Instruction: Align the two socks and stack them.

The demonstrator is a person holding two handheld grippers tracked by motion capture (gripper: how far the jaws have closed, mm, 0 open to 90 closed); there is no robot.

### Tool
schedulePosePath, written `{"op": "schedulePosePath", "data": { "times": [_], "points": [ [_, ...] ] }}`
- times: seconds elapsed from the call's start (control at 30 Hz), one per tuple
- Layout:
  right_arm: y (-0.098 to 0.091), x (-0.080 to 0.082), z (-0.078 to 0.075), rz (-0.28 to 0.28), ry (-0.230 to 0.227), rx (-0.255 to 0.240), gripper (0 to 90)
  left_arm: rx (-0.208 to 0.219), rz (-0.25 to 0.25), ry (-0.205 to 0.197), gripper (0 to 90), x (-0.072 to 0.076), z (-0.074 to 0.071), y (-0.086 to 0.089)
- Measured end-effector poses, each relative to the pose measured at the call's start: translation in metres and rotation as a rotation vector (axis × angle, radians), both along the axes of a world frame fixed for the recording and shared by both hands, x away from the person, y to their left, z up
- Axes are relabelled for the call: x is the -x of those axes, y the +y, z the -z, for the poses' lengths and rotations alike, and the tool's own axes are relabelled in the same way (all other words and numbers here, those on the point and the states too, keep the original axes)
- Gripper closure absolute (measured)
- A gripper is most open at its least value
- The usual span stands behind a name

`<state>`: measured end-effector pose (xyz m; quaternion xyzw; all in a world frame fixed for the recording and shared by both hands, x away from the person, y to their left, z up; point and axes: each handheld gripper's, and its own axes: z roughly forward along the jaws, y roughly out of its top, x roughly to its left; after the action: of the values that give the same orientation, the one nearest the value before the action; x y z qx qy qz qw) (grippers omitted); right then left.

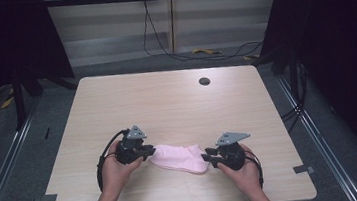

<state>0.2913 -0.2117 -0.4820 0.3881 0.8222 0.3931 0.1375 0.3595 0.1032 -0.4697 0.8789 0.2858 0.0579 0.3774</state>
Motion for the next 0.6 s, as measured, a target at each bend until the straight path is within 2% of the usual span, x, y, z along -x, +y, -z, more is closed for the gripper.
{"op": "schedulePosePath", "data": {
  "times": [0.03,0.1,0.13,0.23,0.27,0.4,0.5,0.6],
  "points": [
    [0.001,0.000,-0.001,-0.002,-0.007,0.005,67.1,0.000,0.007,-0.012,79.9,-0.001,0.001,-0.003],
    [0.005,0.001,-0.001,-0.013,-0.014,0.014,67.4,-0.014,0.024,-0.010,80.0,-0.003,0.003,-0.009],
    [0.007,0.002,0.001,-0.024,-0.007,0.017,68.4,-0.013,0.040,0.011,81.4,-0.007,0.008,-0.013],
    [0.010,0.001,0.006,-0.049,0.009,0.030,70.4,-0.031,0.029,0.023,84.0,-0.012,0.017,-0.016],
    [0.010,0.001,0.008,-0.055,0.016,0.037,70.5,-0.052,0.024,0.025,84.2,-0.013,0.019,-0.018],
    [0.011,0.001,0.013,-0.064,0.024,0.042,72.0,-0.042,0.012,0.020,84.2,-0.016,0.024,-0.018],
    [0.011,0.000,0.013,-0.060,0.021,0.043,72.0,-0.056,0.019,0.010,82.4,-0.015,0.022,-0.019],
    [0.011,-0.003,0.013,-0.049,0.017,0.047,72.0,-0.017,0.003,0.018,78.1,-0.014,0.018,-0.016]
  ]
}}
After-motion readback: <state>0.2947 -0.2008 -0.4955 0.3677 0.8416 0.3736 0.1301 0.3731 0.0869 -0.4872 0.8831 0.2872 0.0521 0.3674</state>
